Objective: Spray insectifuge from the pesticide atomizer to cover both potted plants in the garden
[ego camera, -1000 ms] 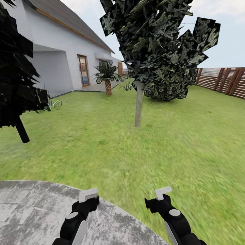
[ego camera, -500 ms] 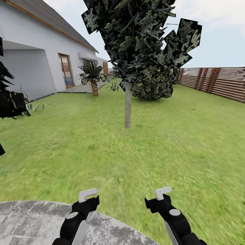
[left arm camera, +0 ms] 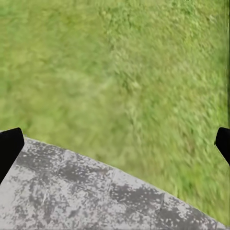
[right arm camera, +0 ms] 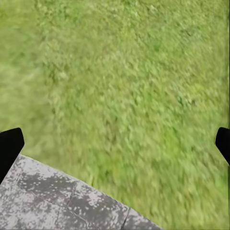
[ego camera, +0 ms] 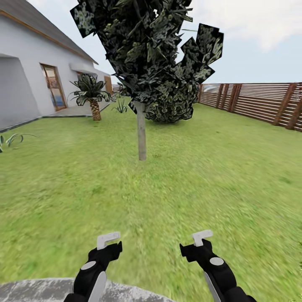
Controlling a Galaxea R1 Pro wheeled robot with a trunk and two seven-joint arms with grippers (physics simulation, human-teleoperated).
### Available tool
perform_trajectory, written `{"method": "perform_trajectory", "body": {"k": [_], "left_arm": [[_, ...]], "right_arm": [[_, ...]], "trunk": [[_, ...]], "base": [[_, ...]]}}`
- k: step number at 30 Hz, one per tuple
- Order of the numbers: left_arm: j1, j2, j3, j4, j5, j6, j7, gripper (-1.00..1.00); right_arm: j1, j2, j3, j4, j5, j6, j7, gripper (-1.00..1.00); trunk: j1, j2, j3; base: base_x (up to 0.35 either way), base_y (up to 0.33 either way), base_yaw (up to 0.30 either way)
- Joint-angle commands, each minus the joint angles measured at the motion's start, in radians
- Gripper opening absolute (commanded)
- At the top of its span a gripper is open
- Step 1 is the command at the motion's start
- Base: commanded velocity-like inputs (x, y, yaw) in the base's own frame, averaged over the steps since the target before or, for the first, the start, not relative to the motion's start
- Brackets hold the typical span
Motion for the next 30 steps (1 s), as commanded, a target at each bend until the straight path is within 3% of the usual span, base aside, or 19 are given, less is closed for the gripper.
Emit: {"method": "perform_trajectory", "body": {"k": [1, 30], "left_arm": [[0.000, 0.000, 0.000, -0.004, 0.000, 0.000, 0.000, 1.00], [0.000, 0.000, -0.006, -0.007, -0.001, -0.004, 0.001, 1.00]], "right_arm": [[0.000, 0.000, 0.000, 0.000, 0.000, 0.000, 0.000, 1.00], [0.000, 0.000, -0.001, 0.000, 0.000, 0.002, -0.001, 1.00]], "trunk": [[0.000, 0.000, 0.000], [0.000, 0.000, 0.000]], "base": [[0.119, 0.081, -0.291], [0.007, 0.005, -0.291]]}}
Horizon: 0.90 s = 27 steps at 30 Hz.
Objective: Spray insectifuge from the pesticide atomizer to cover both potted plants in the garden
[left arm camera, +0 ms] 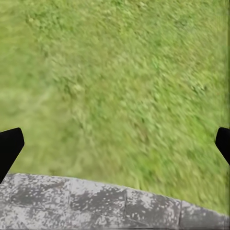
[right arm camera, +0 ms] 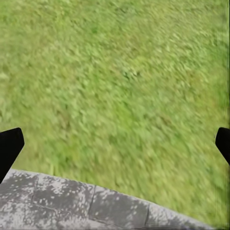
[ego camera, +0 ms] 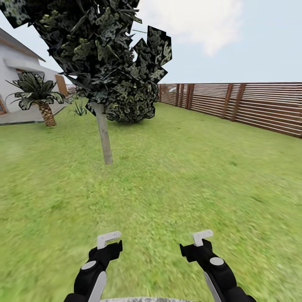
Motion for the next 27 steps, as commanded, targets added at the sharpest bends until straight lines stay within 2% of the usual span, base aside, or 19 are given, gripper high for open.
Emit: {"method": "perform_trajectory", "body": {"k": [1, 23, 27], "left_arm": [[0.000, 0.000, 0.000, 0.001, 0.000, 0.000, 0.000, 1.00], [0.000, 0.000, 0.008, 0.005, 0.003, 0.002, -0.001, 1.00], [0.000, -0.001, 0.006, 0.032, 0.002, 0.002, -0.009, 1.00]], "right_arm": [[0.000, 0.000, 0.000, 0.000, 0.000, 0.000, 0.000, 1.00], [0.000, -0.001, -0.003, 0.001, 0.000, 0.000, -0.001, 1.00], [0.000, -0.001, -0.003, 0.002, 0.000, 0.004, -0.001, 1.00]], "trunk": [[0.000, 0.000, 0.000], [0.000, 0.000, 0.000], [0.000, 0.000, 0.000]], "base": [[0.000, 0.000, -0.291], [0.000, 0.000, -0.291], [0.000, 0.000, -0.291]]}}
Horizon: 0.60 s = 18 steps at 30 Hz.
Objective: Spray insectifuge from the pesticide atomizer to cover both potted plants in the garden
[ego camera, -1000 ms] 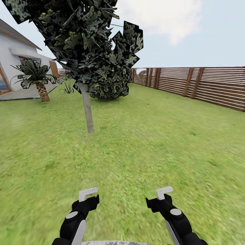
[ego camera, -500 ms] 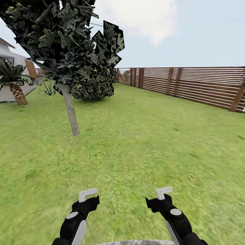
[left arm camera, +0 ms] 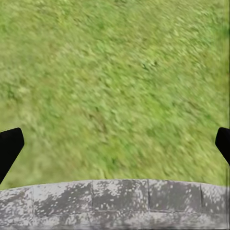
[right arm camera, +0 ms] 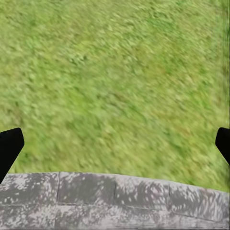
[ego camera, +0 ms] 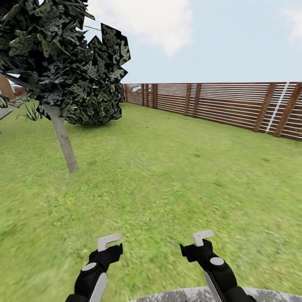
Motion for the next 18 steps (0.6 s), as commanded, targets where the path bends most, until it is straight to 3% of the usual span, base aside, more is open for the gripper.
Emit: {"method": "perform_trajectory", "body": {"k": [1, 18], "left_arm": [[0.000, 0.000, 0.000, 0.001, 0.000, 0.000, -0.003, 1.00], [0.000, 0.000, 0.000, 0.000, -0.001, 0.001, -0.007, 1.00]], "right_arm": [[0.000, 0.000, 0.000, 0.000, 0.000, 0.000, 0.000, 1.00], [0.000, 0.000, -0.001, -0.001, 0.000, -0.001, 0.000, 1.00]], "trunk": [[0.000, 0.000, 0.000], [0.000, 0.000, 0.000]], "base": [[0.000, 0.000, -0.291], [0.000, 0.000, -0.291]]}}
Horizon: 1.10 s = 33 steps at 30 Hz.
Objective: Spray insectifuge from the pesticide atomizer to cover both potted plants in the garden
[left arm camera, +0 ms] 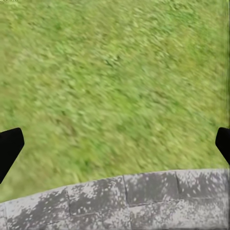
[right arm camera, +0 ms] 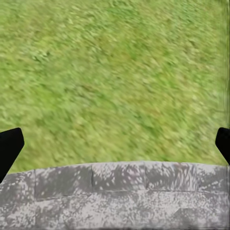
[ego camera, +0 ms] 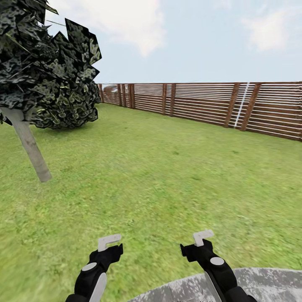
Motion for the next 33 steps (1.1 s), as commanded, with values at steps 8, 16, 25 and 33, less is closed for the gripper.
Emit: {"method": "perform_trajectory", "body": {"k": [8, 16, 25, 33], "left_arm": [[0.000, 0.000, 0.000, 0.000, 0.001, 0.000, 0.000, 1.00], [0.000, 0.001, 0.000, 0.000, 0.001, 0.000, 0.000, 1.00], [0.000, 0.002, 0.000, -0.007, 0.001, -0.003, 0.000, 1.00], [0.000, 0.002, -0.001, -0.011, 0.001, -0.004, 0.000, 1.00]], "right_arm": [[0.000, 0.000, 0.000, 0.000, 0.000, 0.000, 0.000, 1.00], [0.000, 0.000, -0.001, 0.000, 0.000, 0.000, 0.000, 1.00], [0.000, 0.000, -0.001, 0.000, 0.000, 0.000, 0.000, 1.00], [0.000, 0.001, -0.001, 0.001, 0.000, 0.000, 0.000, 1.00]], "trunk": [[0.000, 0.000, 0.000], [0.000, 0.000, 0.000], [0.000, 0.000, 0.000], [0.000, 0.000, 0.000]], "base": [[0.000, 0.000, -0.291], [0.000, 0.000, -0.291], [0.000, 0.000, -0.292], [0.000, 0.000, -0.292]]}}
